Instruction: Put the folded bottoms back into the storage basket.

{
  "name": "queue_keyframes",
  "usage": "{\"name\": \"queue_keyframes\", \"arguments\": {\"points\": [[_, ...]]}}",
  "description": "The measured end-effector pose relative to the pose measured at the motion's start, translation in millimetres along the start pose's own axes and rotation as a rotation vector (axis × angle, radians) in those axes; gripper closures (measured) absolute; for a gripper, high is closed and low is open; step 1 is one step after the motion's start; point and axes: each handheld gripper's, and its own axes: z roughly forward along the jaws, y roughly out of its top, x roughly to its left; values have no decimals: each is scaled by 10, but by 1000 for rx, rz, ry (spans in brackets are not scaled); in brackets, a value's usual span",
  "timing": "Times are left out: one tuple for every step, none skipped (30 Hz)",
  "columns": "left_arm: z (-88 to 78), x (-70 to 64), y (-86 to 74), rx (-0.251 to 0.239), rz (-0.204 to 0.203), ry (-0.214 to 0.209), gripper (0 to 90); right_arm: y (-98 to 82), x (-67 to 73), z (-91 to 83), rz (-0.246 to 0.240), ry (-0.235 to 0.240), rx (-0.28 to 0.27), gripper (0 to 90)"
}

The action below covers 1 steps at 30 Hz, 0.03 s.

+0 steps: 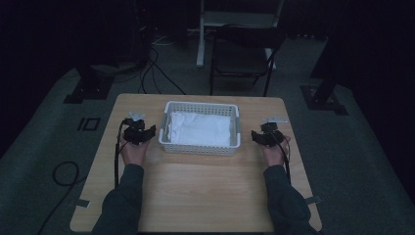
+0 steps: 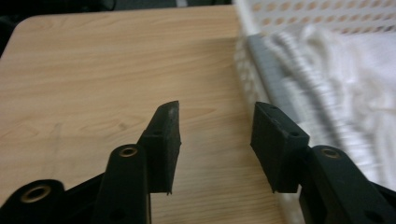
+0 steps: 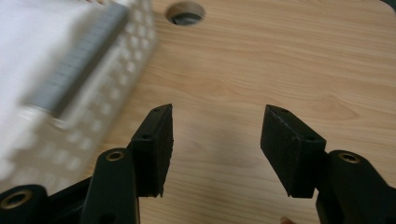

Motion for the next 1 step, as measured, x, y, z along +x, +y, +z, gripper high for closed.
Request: {"name": "queue_keyframes", "arguments": {"points": [[0, 0, 0, 0, 0, 0, 507, 0, 0, 0, 0, 0, 0, 437]]}}
